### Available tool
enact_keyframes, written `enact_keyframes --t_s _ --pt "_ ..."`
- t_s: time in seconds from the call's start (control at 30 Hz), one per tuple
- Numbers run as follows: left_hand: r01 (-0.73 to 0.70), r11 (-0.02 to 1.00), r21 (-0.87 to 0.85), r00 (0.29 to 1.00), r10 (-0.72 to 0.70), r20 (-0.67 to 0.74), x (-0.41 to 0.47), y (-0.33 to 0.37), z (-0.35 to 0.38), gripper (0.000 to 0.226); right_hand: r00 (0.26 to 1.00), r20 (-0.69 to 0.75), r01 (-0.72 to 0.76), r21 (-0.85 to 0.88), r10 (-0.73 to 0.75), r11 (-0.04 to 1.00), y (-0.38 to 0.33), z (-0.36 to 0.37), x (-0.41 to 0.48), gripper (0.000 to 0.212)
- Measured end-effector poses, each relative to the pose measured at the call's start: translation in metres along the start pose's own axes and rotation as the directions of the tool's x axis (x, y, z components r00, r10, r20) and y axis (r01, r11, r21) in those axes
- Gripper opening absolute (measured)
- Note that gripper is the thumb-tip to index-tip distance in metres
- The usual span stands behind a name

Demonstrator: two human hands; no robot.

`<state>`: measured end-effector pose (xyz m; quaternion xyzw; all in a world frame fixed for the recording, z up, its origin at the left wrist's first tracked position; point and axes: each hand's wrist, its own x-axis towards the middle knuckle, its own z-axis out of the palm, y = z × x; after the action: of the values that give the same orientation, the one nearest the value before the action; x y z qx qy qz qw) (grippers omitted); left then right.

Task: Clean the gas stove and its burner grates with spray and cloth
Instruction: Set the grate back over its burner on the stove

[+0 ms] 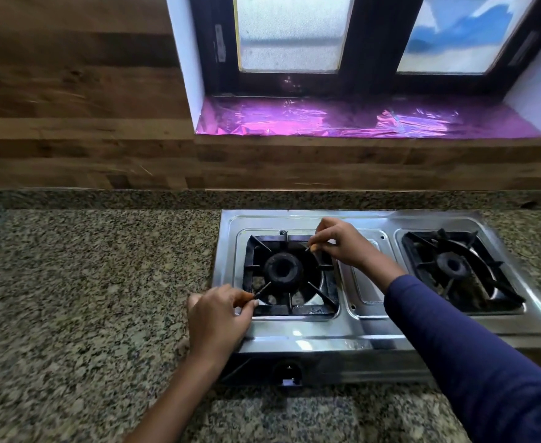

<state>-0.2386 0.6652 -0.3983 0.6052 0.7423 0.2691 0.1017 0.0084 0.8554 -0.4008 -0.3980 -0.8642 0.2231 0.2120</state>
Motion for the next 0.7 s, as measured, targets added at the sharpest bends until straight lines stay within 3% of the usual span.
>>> enact_keyframes --t_s 0.7 --pt "-0.035 0.999 0.029 0.999 0.035 0.011 0.004 -0.002 -0.003 0.009 0.954 -0.153 -0.255 0.039 0.258 0.966 -0.024 0.027 -0.014 0.026"
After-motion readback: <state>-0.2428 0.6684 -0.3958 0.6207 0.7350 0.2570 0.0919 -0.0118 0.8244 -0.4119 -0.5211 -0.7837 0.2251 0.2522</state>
